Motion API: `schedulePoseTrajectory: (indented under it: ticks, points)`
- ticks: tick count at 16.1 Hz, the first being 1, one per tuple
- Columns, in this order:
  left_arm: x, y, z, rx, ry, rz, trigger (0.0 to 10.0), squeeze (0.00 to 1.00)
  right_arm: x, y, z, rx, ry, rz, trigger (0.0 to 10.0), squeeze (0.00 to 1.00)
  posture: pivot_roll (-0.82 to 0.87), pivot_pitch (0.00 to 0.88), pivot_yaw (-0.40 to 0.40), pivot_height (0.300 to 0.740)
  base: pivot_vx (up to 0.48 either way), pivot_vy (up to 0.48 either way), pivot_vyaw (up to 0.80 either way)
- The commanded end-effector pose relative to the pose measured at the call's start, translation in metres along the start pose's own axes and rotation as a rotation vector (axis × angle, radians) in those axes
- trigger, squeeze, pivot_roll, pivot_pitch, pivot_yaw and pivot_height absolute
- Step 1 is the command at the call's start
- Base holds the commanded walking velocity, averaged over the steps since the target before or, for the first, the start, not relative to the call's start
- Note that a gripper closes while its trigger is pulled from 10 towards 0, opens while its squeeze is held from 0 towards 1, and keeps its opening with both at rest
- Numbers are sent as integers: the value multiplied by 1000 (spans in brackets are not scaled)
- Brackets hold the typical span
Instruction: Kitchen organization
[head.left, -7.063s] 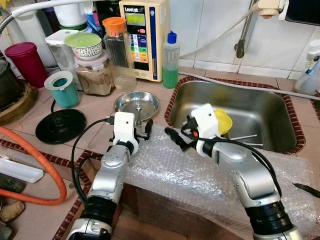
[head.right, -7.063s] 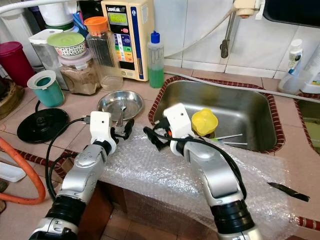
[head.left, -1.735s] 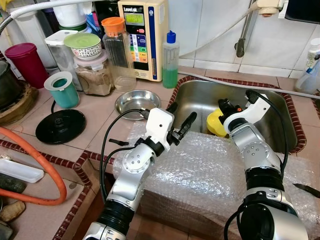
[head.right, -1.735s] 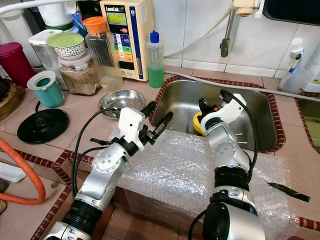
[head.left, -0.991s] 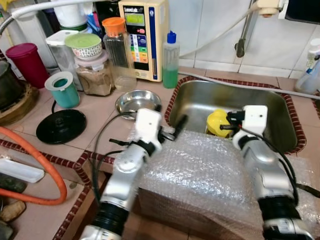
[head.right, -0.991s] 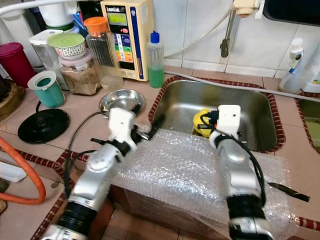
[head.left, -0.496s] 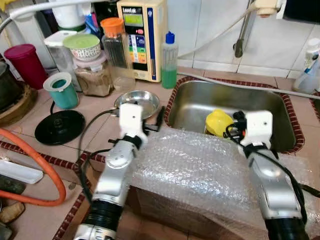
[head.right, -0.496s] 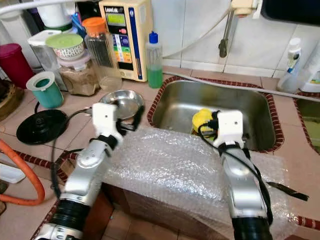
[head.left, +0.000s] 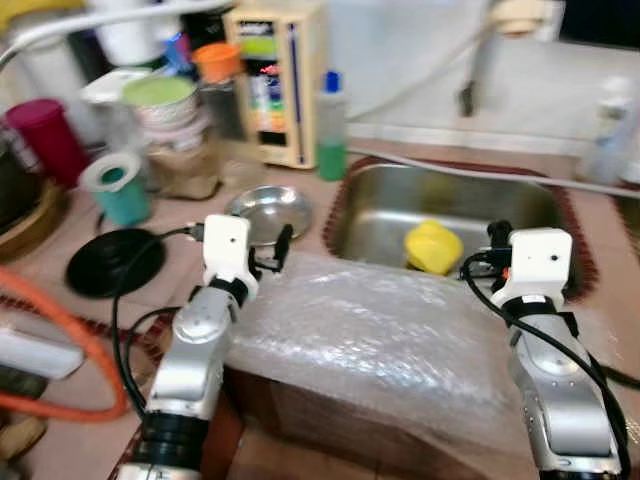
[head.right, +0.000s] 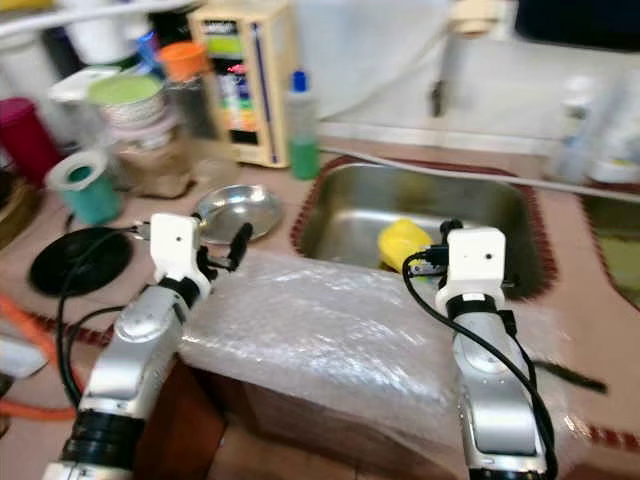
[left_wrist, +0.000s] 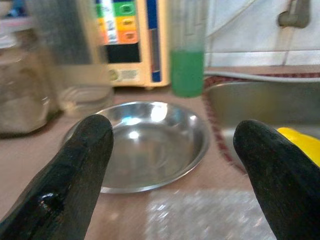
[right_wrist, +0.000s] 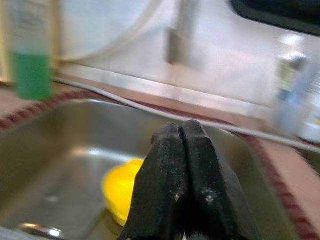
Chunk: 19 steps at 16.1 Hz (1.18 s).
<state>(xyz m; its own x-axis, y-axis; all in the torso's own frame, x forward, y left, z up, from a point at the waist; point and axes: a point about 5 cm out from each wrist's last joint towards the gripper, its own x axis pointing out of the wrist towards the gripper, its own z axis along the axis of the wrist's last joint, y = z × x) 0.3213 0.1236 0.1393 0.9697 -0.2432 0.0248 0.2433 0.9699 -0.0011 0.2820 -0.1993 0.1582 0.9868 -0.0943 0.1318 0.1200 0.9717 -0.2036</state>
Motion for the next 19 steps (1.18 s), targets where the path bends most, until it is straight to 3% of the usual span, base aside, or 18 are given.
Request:
schedulePoseTrajectory:
  ticks: [1,6,13,16,17,19]
  points:
    - [2,0,6,-5,-8,-9,10000,0,-1,-4,2,1,2,-20,10000,0,-56,0,99,740,0,0,-775]
    - [-8,6,-3,-89,32,141,10000,0,-8,-1,4,14,11,-3,10000,0,-74,0,121,740,0,0,-779]
    - [-6,41,2,-92,22,337,10000,0,-10,21,11,50,-7,81,10000,0,-64,0,110,740,0,0,0]
    - [3,55,1,-129,55,437,10000,0,-5,25,17,84,-31,119,10000,0,-65,0,114,740,0,0,0]
    - [6,59,0,-217,68,470,10000,0,-5,28,20,110,-38,142,10000,0,-65,0,114,740,0,0,0]
    - [7,60,-1,-239,78,482,10000,0,-6,30,21,121,-40,155,10000,0,-62,0,115,740,0,0,0]
